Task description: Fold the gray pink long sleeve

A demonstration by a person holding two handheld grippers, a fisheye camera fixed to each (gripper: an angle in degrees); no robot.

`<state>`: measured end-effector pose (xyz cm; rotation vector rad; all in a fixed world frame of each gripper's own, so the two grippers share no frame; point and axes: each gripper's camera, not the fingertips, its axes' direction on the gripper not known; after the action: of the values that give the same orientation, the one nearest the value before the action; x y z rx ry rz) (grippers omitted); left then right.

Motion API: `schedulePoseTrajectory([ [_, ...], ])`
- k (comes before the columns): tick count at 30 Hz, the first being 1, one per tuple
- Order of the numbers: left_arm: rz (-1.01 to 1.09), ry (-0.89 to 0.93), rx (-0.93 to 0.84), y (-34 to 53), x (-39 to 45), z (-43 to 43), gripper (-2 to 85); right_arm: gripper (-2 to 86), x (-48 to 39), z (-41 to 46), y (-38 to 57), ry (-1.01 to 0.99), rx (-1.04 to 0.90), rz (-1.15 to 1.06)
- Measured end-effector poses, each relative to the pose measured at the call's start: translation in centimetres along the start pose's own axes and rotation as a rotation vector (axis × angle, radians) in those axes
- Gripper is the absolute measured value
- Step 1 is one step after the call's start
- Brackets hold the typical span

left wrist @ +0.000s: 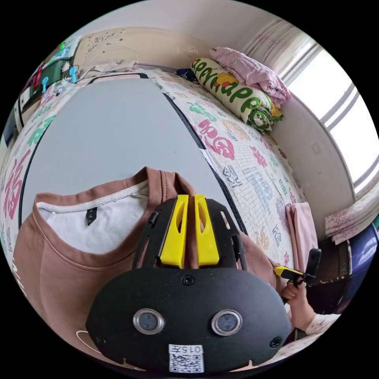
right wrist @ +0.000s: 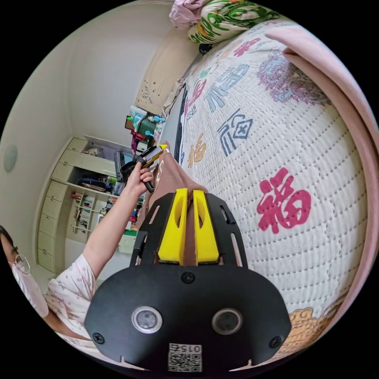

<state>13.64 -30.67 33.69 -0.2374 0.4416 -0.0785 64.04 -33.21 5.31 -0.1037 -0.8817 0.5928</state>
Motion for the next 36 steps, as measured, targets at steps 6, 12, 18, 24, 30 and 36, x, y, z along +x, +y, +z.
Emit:
schedulePoseTrajectory([
  [6,0.014,0.049,0.101,7.6,-2.4,-7.6,8.5,5.0,-0.3,-0.6,5.7,-0.008,0.004,-0.061],
  [12,0.018,0.112,0.045,29.4,-3.2,-15.9,8.4,5.9,-6.4,0.5,15.3,0.143,0.075,-0.345],
  [18,-0.142,0.071,0.096,49.1,-2.1,-20.2,8.4,7.1,-13.8,6.5,33.2,0.213,-0.092,-0.679],
  [24,-0.150,0.195,0.045,54.8,-1.3,-17.7,9.7,10.6,-15.5,12.4,51.9,0.114,-0.358,-0.893],
  [30,-0.179,0.117,0.078,58.0,-0.9,-15.7,6.9,11.3,-15.3,19.6,62.9,0.384,-0.455,-1.081],
  [36,-0.149,0.154,0.106,60.8,-0.2,-15.5,0.5,2.6,-13.5,21.0,68.0,0.433,-0.390,-0.950],
])
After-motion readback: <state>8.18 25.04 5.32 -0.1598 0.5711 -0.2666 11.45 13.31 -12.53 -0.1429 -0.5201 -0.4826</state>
